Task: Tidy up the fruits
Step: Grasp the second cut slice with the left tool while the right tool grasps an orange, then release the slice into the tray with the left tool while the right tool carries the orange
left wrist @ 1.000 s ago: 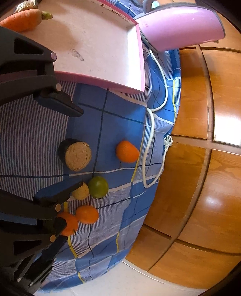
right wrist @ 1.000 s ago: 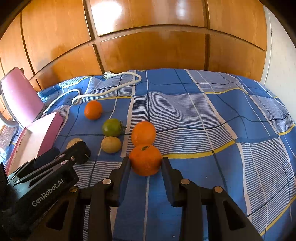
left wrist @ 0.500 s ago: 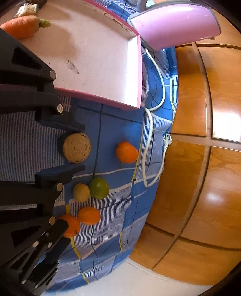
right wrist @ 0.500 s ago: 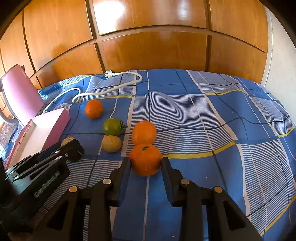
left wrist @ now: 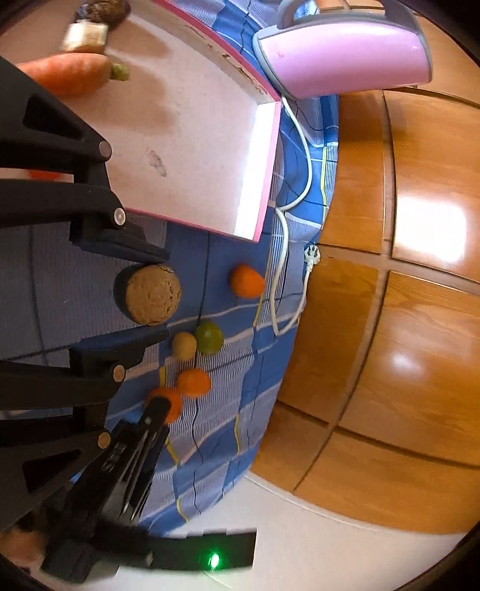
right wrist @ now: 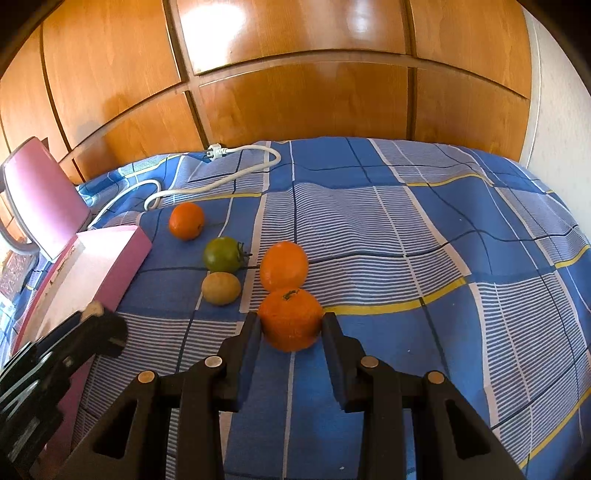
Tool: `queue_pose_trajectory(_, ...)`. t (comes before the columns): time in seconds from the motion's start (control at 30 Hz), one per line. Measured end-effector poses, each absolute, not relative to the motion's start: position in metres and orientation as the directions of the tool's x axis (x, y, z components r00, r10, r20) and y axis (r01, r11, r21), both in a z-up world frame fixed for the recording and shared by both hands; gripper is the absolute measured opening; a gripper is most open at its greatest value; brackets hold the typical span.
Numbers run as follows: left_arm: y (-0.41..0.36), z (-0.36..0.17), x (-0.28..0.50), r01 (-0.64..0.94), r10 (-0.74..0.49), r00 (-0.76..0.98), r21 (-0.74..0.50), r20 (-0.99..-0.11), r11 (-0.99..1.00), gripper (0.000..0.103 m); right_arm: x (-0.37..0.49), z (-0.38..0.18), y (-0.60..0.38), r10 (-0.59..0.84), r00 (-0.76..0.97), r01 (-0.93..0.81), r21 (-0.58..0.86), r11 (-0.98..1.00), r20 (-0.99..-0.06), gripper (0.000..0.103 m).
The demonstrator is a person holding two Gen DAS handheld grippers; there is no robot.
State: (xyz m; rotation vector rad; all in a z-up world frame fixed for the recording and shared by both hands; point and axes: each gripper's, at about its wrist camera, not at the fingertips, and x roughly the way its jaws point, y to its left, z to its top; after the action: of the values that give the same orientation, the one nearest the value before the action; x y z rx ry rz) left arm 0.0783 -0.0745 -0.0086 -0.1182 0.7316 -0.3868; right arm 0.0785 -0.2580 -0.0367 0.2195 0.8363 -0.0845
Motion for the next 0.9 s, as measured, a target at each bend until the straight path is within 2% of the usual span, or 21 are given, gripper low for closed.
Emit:
queue_pose_trajectory(0.5, -0.043, 0.004, 0.032, 0.188, -0.268, 0.760, -0.193, -0.592, 0.963, 0.035, 0.069, -0.032, -0.235, 0.145, 0.679, 0.025, 0.220, 0.975, -0.720, 0.033)
queue_pose_trajectory(0.6, -0.034, 0.009, 0.026, 0.154, -0.241, 0.784, -0.197, -0.572, 0.968, 0.035, 0.065, -0.027, -0.223, 0.177, 0.689, -0.029, 0.217, 0.976, -0.703, 0.029)
queue_pose_trajectory(0.63, -0.030, 0.010, 0.024, 0.135, -0.225, 0.793, -0.198, -0.566, 0.971, 0.035, 0.064, -0.026, -0.219, 0.190, 0.691, -0.044, 0.221, 0.974, -0.698, 0.024)
queue_pose_trajectory(0.67, -0.027, 0.011, 0.023, 0.119, -0.212, 0.799, -0.197, -0.562, 0.973, 0.035, 0.062, -0.024, -0.215, 0.204, 0.694, -0.062, 0.224, 0.972, -0.690, 0.014)
queue_pose_trajectory(0.9, -0.005, 0.012, 0.022, 0.038, -0.166, 0.806, -0.232, -0.567, 0.972, 0.035, 0.056, -0.019, -0.192, 0.198, 0.703, -0.119, 0.162, 0.980, -0.683, 0.013)
